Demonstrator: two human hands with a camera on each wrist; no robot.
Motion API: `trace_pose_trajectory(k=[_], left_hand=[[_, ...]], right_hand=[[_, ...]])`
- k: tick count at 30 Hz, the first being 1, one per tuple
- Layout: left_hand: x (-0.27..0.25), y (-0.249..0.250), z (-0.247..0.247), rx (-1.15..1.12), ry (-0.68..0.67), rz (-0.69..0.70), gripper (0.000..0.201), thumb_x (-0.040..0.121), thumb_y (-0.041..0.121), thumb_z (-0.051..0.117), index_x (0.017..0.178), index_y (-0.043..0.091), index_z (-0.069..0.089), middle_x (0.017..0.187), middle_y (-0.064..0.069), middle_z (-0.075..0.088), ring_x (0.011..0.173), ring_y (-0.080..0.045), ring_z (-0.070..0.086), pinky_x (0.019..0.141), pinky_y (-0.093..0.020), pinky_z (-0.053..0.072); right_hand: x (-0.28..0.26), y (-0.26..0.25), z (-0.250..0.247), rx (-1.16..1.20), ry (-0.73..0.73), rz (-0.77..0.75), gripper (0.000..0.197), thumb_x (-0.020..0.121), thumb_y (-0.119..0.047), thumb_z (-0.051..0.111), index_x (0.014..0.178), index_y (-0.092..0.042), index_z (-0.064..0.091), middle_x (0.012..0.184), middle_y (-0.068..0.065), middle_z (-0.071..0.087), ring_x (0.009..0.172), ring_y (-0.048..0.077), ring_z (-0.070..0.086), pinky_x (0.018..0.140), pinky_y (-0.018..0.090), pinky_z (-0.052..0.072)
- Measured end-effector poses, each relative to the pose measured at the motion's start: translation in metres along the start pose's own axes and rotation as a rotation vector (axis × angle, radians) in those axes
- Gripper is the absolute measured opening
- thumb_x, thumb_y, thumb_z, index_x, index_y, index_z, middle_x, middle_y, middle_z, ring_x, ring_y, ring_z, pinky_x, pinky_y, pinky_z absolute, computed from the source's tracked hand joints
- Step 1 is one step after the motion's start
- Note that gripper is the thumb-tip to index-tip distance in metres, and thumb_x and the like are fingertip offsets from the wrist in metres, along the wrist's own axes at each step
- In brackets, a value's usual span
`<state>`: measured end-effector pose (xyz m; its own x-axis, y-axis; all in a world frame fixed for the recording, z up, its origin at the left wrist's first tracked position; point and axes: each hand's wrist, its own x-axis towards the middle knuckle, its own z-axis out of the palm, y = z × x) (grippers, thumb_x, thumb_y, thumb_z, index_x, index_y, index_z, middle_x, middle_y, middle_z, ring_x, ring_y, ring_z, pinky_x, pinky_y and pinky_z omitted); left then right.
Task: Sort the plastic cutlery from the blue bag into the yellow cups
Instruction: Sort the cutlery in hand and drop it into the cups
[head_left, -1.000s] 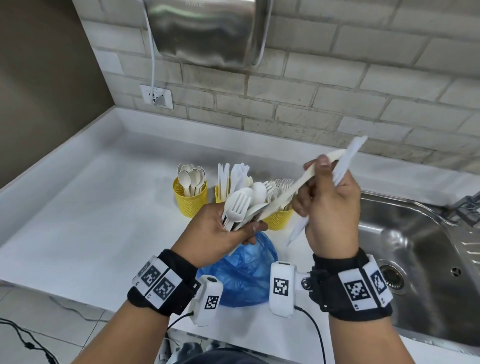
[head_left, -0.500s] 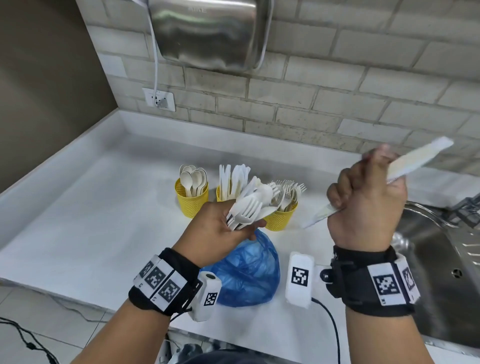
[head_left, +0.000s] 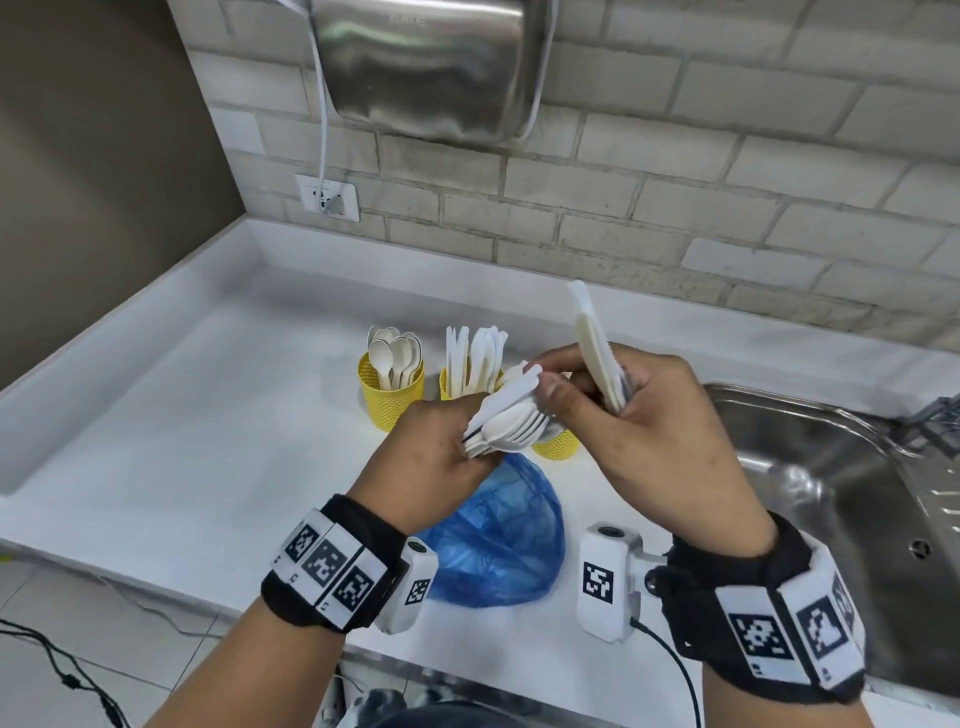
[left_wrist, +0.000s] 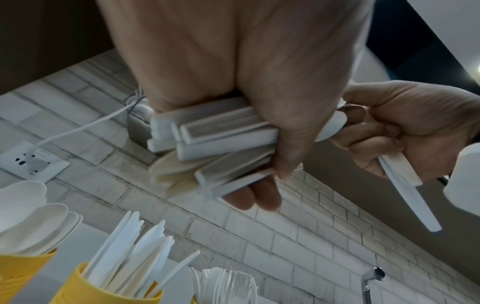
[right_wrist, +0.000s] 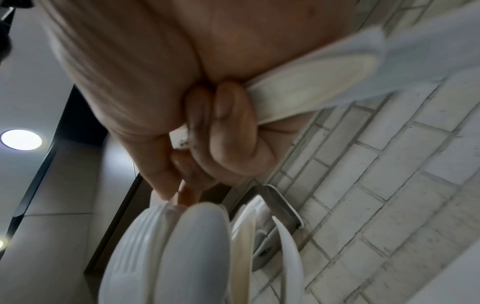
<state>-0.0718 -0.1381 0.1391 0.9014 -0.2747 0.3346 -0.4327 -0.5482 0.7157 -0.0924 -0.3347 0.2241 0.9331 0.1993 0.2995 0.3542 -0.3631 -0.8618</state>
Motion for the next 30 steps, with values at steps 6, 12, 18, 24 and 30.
trace_pose_trajectory(k=[6, 12, 18, 24, 30], left_hand=[[0.002, -0.005, 0.002, 0.174, 0.091, -0.009, 0.015, 0.084, 0.014, 0.067, 0.096, 0.022, 0.063, 0.079, 0.004, 0.066, 0.072, -0.02, 0.062, 0.063, -0.04, 0.052], [0.001, 0.002, 0.0, 0.257, 0.133, -0.029, 0.025, 0.081, 0.01, 0.069, 0.105, 0.016, 0.066, 0.082, -0.001, 0.069, 0.071, -0.025, 0.062, 0.061, -0.039, 0.053], [0.002, 0.006, 0.002, 0.264, 0.137, -0.027, 0.022, 0.082, 0.01, 0.071, 0.102, 0.014, 0.065, 0.08, -0.003, 0.069, 0.07, -0.026, 0.062, 0.058, -0.034, 0.05], [0.003, 0.005, 0.003, 0.261, 0.118, -0.036, 0.017, 0.083, 0.009, 0.069, 0.098, 0.015, 0.064, 0.078, -0.001, 0.066, 0.066, -0.022, 0.057, 0.057, -0.031, 0.047], [0.003, -0.002, 0.006, 0.233, 0.059, -0.029, 0.015, 0.084, 0.013, 0.067, 0.098, 0.018, 0.063, 0.077, 0.002, 0.065, 0.067, -0.021, 0.059, 0.059, -0.033, 0.049]], right_hand=[[-0.002, 0.0, 0.008, -0.077, 0.075, -0.038, 0.009, 0.094, -0.018, 0.071, 0.089, -0.019, 0.079, 0.082, 0.0, 0.074, 0.078, 0.015, 0.07, 0.074, 0.037, 0.055], [0.0, 0.003, 0.016, -0.136, 0.157, -0.114, 0.011, 0.093, -0.011, 0.07, 0.084, -0.015, 0.076, 0.081, 0.003, 0.068, 0.076, 0.016, 0.065, 0.071, 0.035, 0.051], [0.001, 0.005, 0.03, -0.163, 0.329, -0.141, 0.009, 0.098, -0.014, 0.064, 0.092, -0.017, 0.069, 0.079, -0.009, 0.064, 0.073, 0.01, 0.061, 0.068, 0.025, 0.049], [0.001, 0.004, 0.025, -0.16, 0.261, -0.223, 0.02, 0.09, -0.001, 0.068, 0.101, -0.017, 0.064, 0.085, -0.013, 0.066, 0.076, 0.008, 0.063, 0.071, 0.018, 0.047], [0.005, 0.01, 0.013, -0.156, 0.11, -0.29, 0.031, 0.081, 0.011, 0.067, 0.089, -0.017, 0.079, 0.088, -0.003, 0.069, 0.078, 0.009, 0.068, 0.072, 0.015, 0.048]])
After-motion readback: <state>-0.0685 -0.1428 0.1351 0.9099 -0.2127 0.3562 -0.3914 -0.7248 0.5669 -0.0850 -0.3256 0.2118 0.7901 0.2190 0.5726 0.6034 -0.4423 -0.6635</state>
